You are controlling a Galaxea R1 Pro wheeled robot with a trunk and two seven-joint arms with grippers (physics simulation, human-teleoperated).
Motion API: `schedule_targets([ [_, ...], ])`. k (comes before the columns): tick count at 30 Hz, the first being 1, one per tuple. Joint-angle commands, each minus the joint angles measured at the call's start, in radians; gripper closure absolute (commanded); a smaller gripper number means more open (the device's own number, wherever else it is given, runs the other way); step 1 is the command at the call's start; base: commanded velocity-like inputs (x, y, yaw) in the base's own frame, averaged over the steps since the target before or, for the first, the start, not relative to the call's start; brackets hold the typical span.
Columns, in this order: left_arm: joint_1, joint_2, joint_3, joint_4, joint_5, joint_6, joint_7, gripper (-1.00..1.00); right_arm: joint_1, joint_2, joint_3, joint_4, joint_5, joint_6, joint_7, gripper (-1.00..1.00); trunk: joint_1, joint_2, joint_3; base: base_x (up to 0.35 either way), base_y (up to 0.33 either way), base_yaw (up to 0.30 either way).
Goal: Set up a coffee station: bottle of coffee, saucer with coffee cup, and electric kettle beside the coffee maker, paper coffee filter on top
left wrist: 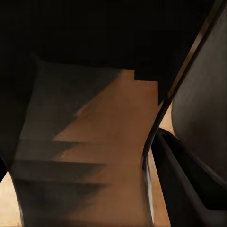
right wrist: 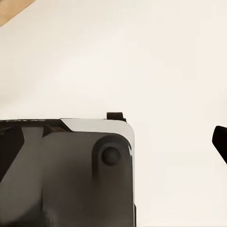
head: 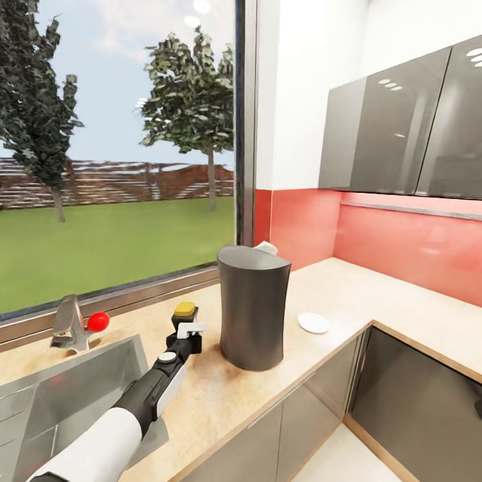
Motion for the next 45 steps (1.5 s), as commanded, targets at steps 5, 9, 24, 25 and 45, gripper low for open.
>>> schedule_targets([
  [5,0.0,0.001,-0.006,-0.001,0.01,-0.011,0.007,1.0,0.0,-0.001,-0.008,0.001,0.007,-0.004,-0.002,-1.0,0.001,0.0,0.0,0.131,0.0,0.0],
  [9,0.0,0.003,-0.006,-0.002,0.009,-0.021,0.0,1.0,0.0,-0.001,-0.008,0.001,0.007,-0.004,-0.002,-1.0,0.001,0.0,0.0,0.012,0.0,0.0],
  [24,0.0,-0.002,-0.006,-0.002,0.005,-0.022,-0.006,1.0,0.0,-0.001,-0.008,0.001,0.006,-0.004,-0.001,-1.0,0.047,-0.084,-0.049,0.0,0.0,0.0],
  [25,0.0,-0.002,-0.006,-0.002,0.005,-0.022,-0.006,1.0,0.0,-0.001,-0.008,0.001,0.007,-0.004,-0.001,-1.0,0.051,-0.091,-0.053,0.0,0.0,0.0],
  [45,0.001,0.001,-0.008,-0.001,0.006,-0.024,-0.006,1.0,0.0,-0.002,-0.009,0.0,0.006,-0.004,-0.004,-1.0,0.074,-0.133,-0.096,0.0,0.0,0.0],
])
